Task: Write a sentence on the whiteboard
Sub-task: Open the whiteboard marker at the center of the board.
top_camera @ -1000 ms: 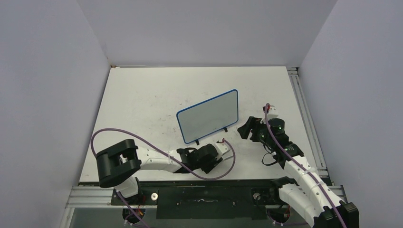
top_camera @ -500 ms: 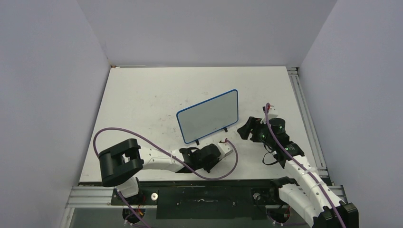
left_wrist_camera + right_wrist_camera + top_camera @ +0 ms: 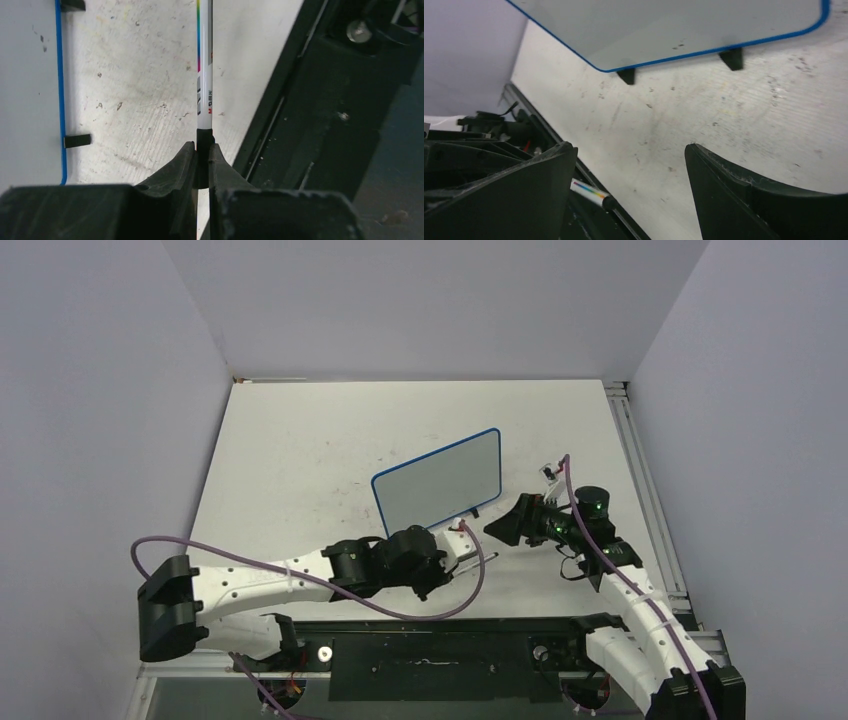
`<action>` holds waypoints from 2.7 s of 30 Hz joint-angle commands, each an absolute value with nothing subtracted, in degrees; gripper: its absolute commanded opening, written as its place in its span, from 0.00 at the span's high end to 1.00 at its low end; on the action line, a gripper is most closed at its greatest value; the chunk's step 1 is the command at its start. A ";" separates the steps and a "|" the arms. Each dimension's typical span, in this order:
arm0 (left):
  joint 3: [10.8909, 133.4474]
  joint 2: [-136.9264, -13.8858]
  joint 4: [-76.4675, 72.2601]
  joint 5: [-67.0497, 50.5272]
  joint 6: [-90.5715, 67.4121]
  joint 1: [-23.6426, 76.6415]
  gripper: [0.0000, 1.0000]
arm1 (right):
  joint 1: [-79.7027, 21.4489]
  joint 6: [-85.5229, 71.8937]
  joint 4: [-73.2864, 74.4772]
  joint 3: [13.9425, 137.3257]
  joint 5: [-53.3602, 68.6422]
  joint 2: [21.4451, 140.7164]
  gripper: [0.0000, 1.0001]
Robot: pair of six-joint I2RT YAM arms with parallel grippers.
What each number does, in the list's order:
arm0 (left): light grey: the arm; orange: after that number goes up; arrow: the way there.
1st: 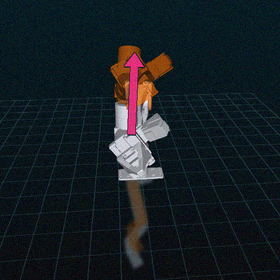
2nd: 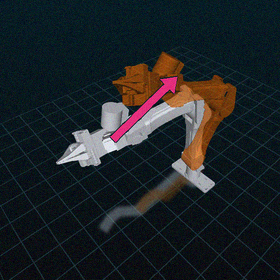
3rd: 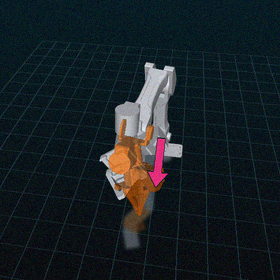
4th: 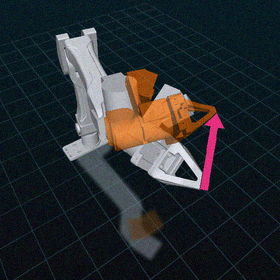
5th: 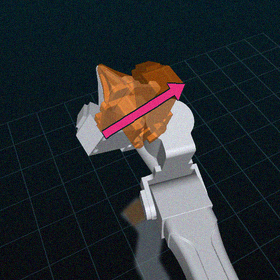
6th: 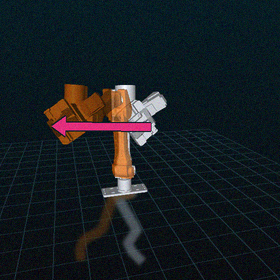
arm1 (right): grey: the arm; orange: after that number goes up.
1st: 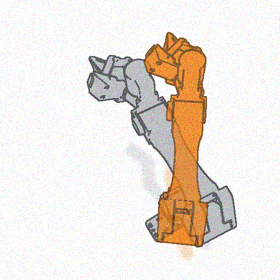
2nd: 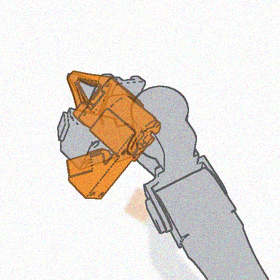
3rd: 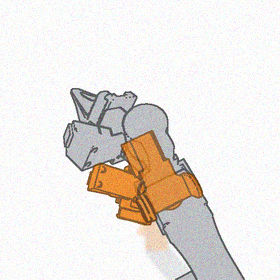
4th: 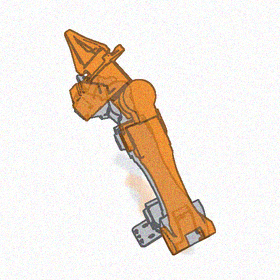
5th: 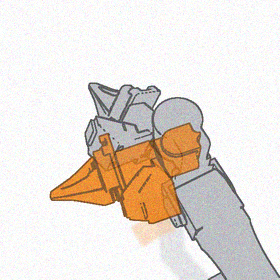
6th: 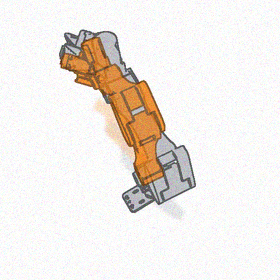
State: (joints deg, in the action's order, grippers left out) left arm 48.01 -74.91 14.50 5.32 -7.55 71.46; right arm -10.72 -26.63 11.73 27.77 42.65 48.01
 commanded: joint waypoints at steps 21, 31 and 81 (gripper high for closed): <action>48.47 -61.41 25.36 -16.41 3.46 63.50 1.00 | -21.27 -42.36 -9.77 20.14 66.16 49.80 0.42; 48.10 -62.04 24.87 -17.16 3.39 62.55 1.00 | -24.52 -48.41 -18.24 18.31 66.73 51.19 0.59; 43.38 -43.17 4.04 -14.48 -41.20 49.06 0.15 | -26.00 -72.49 -60.28 18.96 59.88 45.78 0.95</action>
State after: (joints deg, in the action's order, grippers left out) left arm 45.23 -43.22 9.93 -11.86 -33.30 51.16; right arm -25.21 -65.80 -44.16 16.71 57.71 45.08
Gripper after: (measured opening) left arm 0.850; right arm 0.160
